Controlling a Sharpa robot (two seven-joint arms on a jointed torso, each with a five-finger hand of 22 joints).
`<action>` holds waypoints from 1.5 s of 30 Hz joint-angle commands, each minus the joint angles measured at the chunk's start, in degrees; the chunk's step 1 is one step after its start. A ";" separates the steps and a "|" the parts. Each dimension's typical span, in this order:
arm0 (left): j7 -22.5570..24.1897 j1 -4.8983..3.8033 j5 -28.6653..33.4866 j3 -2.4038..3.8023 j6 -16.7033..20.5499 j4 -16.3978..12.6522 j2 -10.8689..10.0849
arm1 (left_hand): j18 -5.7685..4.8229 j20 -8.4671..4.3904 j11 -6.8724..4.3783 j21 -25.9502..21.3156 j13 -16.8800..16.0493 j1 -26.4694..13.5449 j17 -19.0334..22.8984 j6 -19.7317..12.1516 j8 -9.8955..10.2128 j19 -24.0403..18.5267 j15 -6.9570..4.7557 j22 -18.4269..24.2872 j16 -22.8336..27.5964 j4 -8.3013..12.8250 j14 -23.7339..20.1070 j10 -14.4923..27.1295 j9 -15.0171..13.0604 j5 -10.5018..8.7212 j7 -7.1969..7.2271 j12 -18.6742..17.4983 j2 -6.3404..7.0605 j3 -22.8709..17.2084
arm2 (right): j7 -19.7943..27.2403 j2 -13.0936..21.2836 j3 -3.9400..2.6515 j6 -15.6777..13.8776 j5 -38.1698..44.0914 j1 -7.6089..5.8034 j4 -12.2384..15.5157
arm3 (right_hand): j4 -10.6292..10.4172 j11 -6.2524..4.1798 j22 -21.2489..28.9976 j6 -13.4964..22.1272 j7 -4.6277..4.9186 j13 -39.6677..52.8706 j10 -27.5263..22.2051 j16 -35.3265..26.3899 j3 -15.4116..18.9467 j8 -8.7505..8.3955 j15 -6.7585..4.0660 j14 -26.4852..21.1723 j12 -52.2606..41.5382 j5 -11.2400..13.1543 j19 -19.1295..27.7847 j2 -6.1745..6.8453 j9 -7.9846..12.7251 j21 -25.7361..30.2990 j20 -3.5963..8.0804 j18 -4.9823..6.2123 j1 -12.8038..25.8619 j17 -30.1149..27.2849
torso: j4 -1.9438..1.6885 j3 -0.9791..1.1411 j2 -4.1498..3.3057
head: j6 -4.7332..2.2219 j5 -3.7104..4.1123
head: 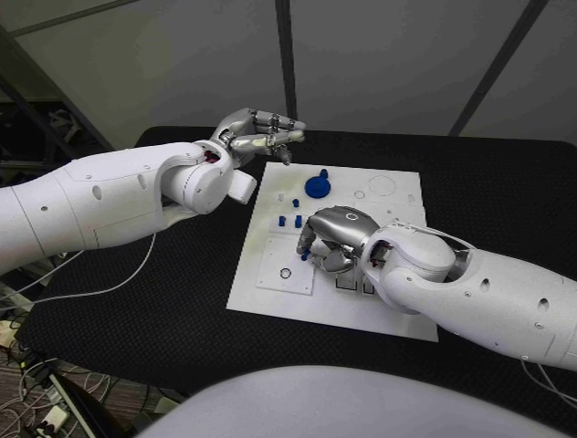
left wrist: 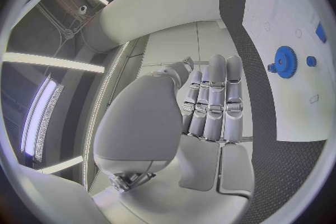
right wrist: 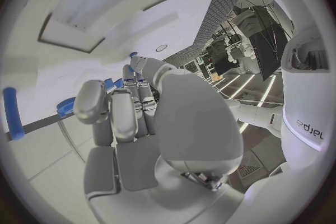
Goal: Assemble the parts on the task board
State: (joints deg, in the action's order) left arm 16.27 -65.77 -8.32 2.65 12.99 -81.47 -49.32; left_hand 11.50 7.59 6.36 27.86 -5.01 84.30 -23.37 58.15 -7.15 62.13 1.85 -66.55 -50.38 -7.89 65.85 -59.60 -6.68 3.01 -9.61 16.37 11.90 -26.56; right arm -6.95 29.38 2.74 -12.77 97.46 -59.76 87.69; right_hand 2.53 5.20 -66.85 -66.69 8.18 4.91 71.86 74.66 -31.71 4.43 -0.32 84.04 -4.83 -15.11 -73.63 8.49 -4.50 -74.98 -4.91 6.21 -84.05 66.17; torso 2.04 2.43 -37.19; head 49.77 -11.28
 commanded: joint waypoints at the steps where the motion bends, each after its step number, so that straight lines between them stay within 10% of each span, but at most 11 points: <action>1: 0.19 -0.10 0.21 0.08 -0.62 0.00 0.01 | -1.08 -0.08 -0.01 -0.22 -0.04 -0.06 0.06 0.27 -0.31 -0.39 -0.05 0.06 0.24 0.02 -0.29 0.39 0.08 -0.16 -0.16 0.30 -0.67 0.23 | 0.17 -0.10 0.07 0.98 0.44 0.08 -0.11 | 0.19 -1.12 -0.05 0.10 0.13 0.17 1.24 0.19 -0.18 -0.39 -0.52 2.36 -0.13 -0.24 -0.29 -0.56 0.05 -0.27 -0.04 -0.82 -0.18 0.05 | -0.02 -0.01 0.00 | 0.09 -0.03; 25: -0.05 -0.12 0.21 0.08 -0.98 0.14 0.08 | -1.08 -0.08 -0.01 -0.22 -0.04 -0.06 0.06 0.27 -0.31 -0.39 -0.05 0.06 0.24 0.02 -0.29 0.39 0.08 -0.16 -0.16 0.30 -0.67 0.23 | 0.39 -0.54 1.25 -0.06 0.45 0.20 -0.87 | -0.37 1.43 3.96 6.39 1.86 -1.34 -9.70 -0.21 1.62 -0.86 1.79 1.56 1.07 -0.52 3.36 0.91 0.69 2.52 -2.13 0.17 3.71 -1.72 | 0.00 -0.02 0.04 | 0.23 -0.22; 45: -0.30 -0.11 0.21 0.07 -1.35 0.53 0.04 | -1.08 -0.06 -0.02 -0.35 -0.05 -0.14 0.15 0.29 -0.34 -0.40 -0.04 0.17 0.27 -0.04 -0.32 0.45 0.10 -0.16 -0.15 0.44 -0.81 0.37 | 2.74 4.29 1.19 -11.11 -2.38 0.31 3.90 | -0.22 1.51 7.57 9.69 1.14 -1.24 -13.38 -1.11 3.44 -0.88 1.84 0.80 0.35 -0.12 5.70 1.84 0.73 5.28 -2.52 0.91 4.22 -3.70 | 0.13 0.03 0.11 | -0.30 -0.03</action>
State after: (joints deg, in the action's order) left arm 15.89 -65.79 -8.31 2.65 12.38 -80.97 -49.29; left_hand 11.50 7.59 6.36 27.86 -5.01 84.08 -23.29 58.15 -7.15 62.13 1.85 -66.46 -50.38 -7.89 65.85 -59.61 -6.65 3.01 -9.61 16.59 11.67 -26.56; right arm -5.29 33.38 3.96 -19.79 96.27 -59.36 91.03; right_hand 2.37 6.65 -59.41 -57.39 9.33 3.61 58.93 73.86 -28.55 3.76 1.23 83.94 -4.34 -15.47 -68.27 9.78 -3.81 -69.90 -7.38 6.22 -79.75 62.63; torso 2.13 2.48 -37.12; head 49.61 -11.45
